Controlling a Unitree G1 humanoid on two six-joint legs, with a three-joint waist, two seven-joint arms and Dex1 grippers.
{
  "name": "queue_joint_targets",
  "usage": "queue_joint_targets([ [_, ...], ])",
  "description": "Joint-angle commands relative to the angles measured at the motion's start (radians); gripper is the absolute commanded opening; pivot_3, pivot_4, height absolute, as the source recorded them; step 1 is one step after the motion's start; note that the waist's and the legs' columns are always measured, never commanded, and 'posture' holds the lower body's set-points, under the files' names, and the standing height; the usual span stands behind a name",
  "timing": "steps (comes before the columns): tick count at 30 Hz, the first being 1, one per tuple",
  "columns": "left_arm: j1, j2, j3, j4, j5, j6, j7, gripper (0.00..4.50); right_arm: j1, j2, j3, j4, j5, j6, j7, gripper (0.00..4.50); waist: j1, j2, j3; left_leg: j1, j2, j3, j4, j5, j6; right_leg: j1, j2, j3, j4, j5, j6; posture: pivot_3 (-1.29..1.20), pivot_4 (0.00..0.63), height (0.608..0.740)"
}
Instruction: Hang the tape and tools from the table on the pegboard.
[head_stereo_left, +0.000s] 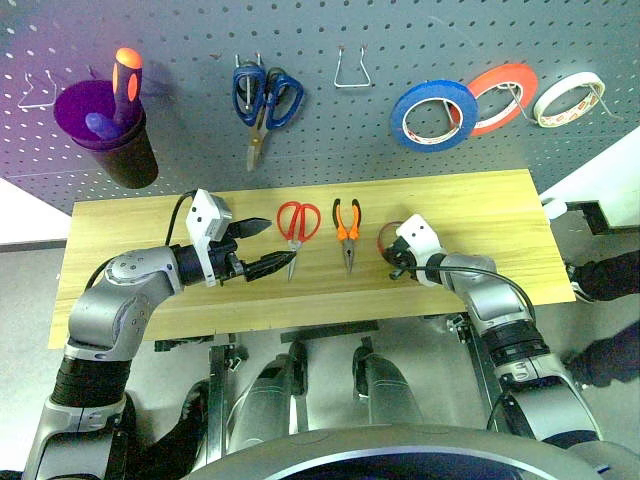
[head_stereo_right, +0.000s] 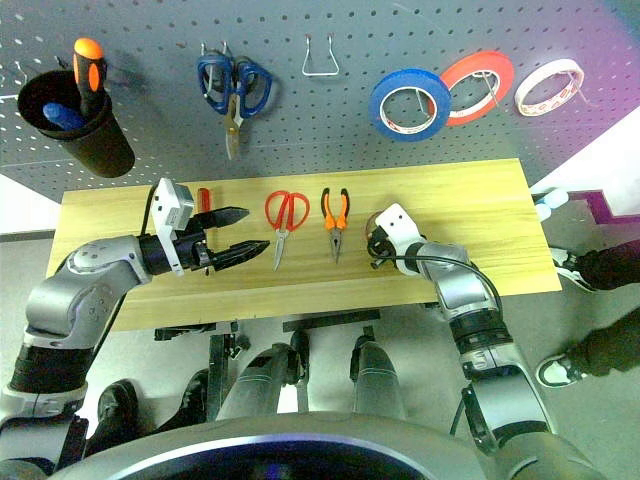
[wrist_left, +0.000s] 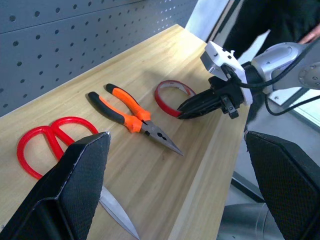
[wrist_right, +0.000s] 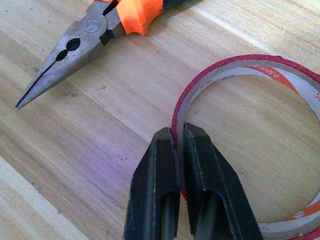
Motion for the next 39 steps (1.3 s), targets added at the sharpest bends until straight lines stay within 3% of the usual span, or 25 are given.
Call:
queue_joint_targets([
  [1,-0.003,-0.004,0.02,-0.01,-0.004,-0.03,-0.001,4.5,0.037,-0.001,-0.024,-0.049,0.034,0.02,0.013,0.04,0.004,0.0,0.0,0.0,0.0,0.0,0.0,0.0,0.0,0.0,0.0,0.0,0.0,0.0,0.0,-0.11,0.404,0.723],
  [14,-0.055,-0.022,0.012,0.031,0.001,-0.078,-0.015,4.5,0.157,0.029,-0.243,-0.271,0.224,0.075,-0.053,0.04,0.018,0.0,-0.001,-0.001,0.0,0.0,-0.001,0.002,-0.004,0.0,0.0,-0.002,0.0,0.001,0.001,-0.13,0.336,0.723],
  [30,-0.097,-0.03,0.023,-0.037,-0.09,-0.021,-0.032,4.5,0.192,0.05,-0.425,-0.299,0.33,-0.109,-0.166,0.04,0.012,-0.001,-0.016,0.0,-0.001,0.001,-0.001,0.005,-0.008,0.0,0.001,-0.003,0.002,0.002,0.001,-0.17,0.248,0.723],
  [39,-0.12,-0.067,0.038,-0.05,-0.122,-0.019,0.018,4.5,0.174,0.031,-0.442,-0.288,0.343,-0.188,-0.169,0.04,0.011,-0.001,-0.063,0.0,-0.001,0.002,0.001,0.005,-0.007,0.001,0.002,-0.003,0.002,0.003,0.002,-0.18,0.206,0.723],
])
